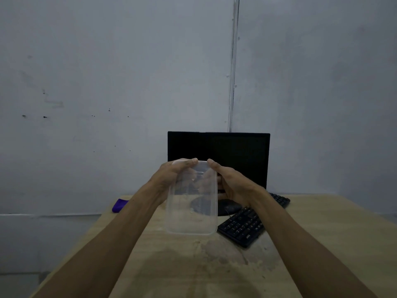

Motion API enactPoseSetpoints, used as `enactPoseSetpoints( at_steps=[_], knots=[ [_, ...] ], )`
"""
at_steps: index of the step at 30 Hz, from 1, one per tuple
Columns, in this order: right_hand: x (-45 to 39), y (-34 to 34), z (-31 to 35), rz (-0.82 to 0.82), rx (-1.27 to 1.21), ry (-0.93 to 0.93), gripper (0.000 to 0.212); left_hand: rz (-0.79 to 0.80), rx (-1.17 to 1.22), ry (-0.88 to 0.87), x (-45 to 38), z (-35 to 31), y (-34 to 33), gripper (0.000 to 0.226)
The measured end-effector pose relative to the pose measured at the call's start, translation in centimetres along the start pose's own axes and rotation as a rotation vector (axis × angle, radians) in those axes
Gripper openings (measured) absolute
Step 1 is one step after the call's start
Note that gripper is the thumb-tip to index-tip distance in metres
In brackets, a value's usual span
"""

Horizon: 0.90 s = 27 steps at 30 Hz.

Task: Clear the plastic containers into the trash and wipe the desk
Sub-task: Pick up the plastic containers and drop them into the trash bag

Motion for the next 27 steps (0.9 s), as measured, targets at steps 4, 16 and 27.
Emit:
enactPoseSetpoints(
  at_steps=[4,16,27],
  knots=[
    [0.4,0.5,0.6,0.005,-0.015,-0.014,0.046,0.025,-0.015,0.027,0.0,-0.3,-0.2,0.046],
    [1.3,1.1,0.6,0.087,-0.168,-0.019,0.047,-0.046,0.066,-0.006,-0.5,-0.9,-0.5,0.039],
    [2.1,1.5,-0.4,0.209,-0.137,-0.136,0.047,-0.181,0.120,0.013,-1.1,0.1,0.1,0.041]
  ],
)
Point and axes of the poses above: each hand's wrist, its own x-axis away from the middle knuckle, its own y-axis out of the back of the hand, z = x × y, the point moved 4 cm from there along -x, towards the middle knuckle, and after that the axes turned 8 degrees about y, right-handed, at the moved point
